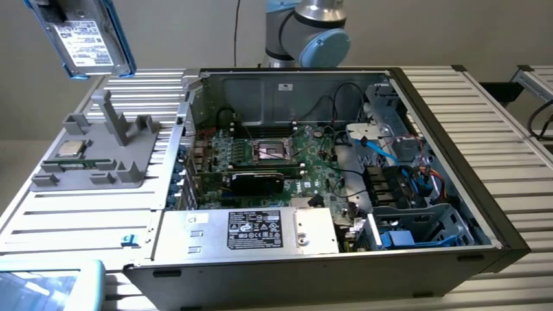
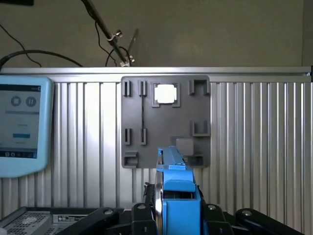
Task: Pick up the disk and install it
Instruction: 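Pick up the disk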
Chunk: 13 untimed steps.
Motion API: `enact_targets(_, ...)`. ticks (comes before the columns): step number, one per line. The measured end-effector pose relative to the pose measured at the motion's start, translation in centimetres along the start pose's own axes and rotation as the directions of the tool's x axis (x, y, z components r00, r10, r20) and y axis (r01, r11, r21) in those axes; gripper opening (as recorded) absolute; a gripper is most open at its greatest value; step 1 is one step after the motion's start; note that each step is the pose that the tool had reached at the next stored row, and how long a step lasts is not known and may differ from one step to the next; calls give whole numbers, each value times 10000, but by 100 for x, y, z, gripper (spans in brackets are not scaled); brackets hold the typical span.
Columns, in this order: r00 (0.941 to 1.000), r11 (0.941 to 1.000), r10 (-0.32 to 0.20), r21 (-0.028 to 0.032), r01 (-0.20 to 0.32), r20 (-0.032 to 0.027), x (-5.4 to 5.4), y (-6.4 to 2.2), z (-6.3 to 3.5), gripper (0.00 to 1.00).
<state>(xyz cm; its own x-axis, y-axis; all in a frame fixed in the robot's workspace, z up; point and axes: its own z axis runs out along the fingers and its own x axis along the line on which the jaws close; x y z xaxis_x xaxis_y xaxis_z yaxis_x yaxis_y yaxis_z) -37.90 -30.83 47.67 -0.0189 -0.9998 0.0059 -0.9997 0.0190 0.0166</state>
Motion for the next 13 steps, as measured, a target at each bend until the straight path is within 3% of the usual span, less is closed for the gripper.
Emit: enact_targets(13, 10000, 10000, -1, 1, 1, 41, 299, -430, -287, 37)
